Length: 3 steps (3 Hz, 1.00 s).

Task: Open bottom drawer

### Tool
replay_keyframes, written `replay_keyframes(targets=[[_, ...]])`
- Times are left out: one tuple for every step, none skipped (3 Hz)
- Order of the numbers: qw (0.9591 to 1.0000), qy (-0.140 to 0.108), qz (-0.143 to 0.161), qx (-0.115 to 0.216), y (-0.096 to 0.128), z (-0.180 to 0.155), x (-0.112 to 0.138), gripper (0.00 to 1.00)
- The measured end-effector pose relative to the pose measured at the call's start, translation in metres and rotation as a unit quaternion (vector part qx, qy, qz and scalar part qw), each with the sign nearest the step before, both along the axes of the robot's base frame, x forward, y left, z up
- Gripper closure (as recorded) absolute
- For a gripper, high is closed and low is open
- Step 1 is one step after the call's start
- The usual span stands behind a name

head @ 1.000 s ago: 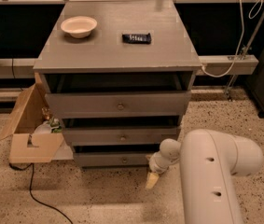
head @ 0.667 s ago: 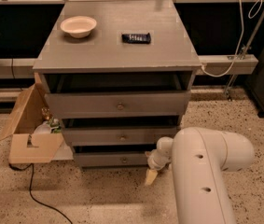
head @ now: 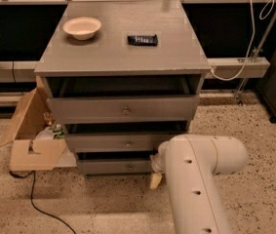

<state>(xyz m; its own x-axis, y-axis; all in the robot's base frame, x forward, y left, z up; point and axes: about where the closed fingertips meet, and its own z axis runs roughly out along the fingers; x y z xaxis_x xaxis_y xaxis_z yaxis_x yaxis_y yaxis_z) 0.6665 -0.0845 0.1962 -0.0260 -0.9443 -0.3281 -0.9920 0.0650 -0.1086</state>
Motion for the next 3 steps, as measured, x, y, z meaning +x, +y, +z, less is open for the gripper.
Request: replay_keyframes(targets=[[0.9999,-0.012,0.002,-0.005,0.004,-0.004,0.014,0.0],[0.9999,-0.012,0.003,-0.009,0.01,-0.016,0.026,0.0],[1.0,-0.002,0.0,-0.002,0.012,-0.033,0.027,0.18]])
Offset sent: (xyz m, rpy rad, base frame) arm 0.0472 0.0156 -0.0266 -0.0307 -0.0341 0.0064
